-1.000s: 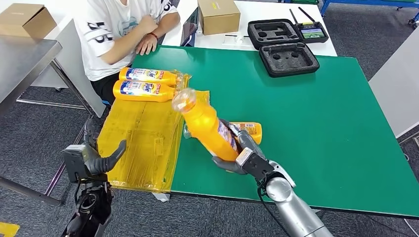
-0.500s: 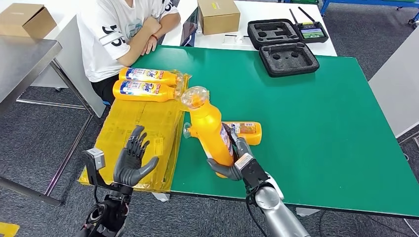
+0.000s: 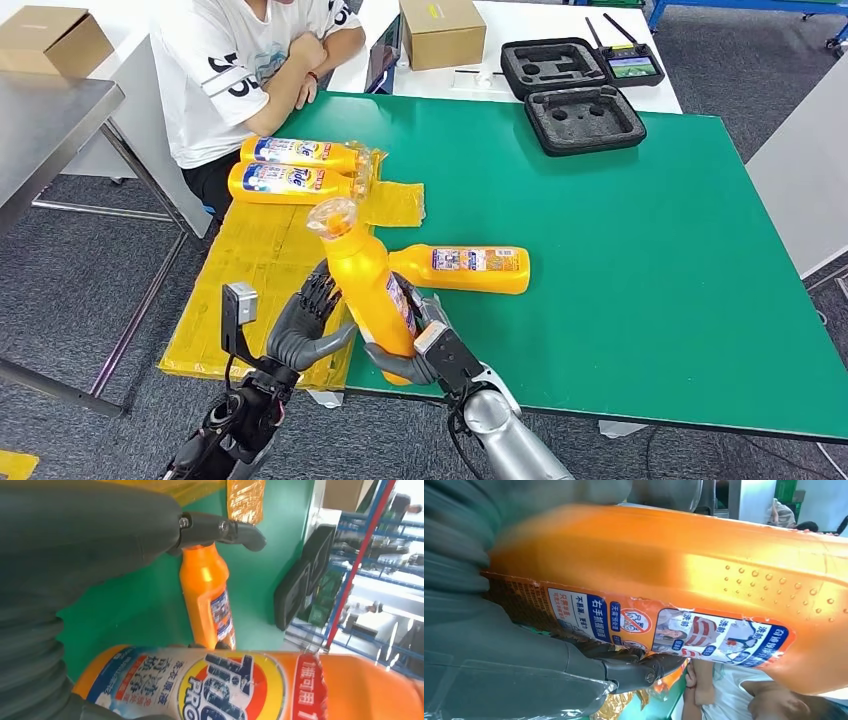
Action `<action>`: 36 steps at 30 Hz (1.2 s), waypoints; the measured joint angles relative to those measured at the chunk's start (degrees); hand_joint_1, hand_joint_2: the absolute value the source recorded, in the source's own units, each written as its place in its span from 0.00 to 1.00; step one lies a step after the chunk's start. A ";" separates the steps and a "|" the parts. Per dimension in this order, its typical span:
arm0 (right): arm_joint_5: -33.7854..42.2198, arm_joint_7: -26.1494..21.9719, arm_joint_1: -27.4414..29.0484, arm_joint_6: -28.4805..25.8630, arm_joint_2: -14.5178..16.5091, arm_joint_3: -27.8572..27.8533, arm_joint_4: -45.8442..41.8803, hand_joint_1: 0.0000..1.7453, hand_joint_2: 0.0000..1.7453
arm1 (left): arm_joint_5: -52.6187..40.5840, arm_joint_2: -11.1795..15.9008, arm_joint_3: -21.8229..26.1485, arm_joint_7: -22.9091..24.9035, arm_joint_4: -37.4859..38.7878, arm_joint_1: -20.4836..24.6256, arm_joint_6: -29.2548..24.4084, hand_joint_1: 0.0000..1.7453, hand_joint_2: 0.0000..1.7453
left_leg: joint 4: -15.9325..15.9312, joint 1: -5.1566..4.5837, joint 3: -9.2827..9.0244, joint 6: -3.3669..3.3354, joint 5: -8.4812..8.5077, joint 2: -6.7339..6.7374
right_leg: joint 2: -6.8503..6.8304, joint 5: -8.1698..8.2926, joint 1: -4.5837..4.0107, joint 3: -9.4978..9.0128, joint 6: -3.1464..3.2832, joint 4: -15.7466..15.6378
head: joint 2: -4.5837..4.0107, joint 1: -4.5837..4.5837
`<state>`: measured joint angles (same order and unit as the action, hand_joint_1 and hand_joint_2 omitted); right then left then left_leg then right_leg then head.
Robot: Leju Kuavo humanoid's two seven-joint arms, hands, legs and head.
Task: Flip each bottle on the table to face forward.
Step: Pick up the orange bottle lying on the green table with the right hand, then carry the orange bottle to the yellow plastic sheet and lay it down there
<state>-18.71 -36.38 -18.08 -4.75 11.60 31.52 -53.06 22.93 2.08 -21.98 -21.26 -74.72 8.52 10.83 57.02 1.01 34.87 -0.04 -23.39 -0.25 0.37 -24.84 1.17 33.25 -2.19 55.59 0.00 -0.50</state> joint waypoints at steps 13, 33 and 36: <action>-0.76 0.67 -2.29 0.22 0.76 1.12 3.80 1.00 1.00 | 2.13 0.06 -0.41 -0.38 4.83 2.59 2.26 0.00 1.00 | 0.00 0.01 -0.02 0.00 0.01 0.00 | 0.00 0.01 -0.01 0.01 0.00 0.00 | 0.00 -0.01; -2.37 3.23 -2.41 0.38 1.32 1.10 5.71 1.00 1.00 | 2.96 1.08 2.01 -1.02 -1.43 1.63 2.73 0.00 1.00 | 0.00 0.00 0.01 0.00 0.01 0.00 | 0.00 0.00 0.00 0.01 0.00 0.00 | 0.00 0.00; -2.83 3.81 -2.22 0.36 1.34 1.09 5.71 1.00 1.00 | 2.74 1.12 2.05 -0.35 -1.76 1.44 2.72 0.00 1.00 | 0.00 0.00 0.01 0.00 0.01 0.00 | 0.00 0.00 0.00 0.01 0.00 0.00 | 0.00 -0.01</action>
<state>-21.54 -32.57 -20.29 -4.39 12.94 32.61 -47.34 25.67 3.20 -19.93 -21.61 -76.48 9.96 13.55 57.02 1.01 34.88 -0.04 -23.39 -0.25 0.37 -24.84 1.16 33.26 -2.19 55.60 0.00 -0.50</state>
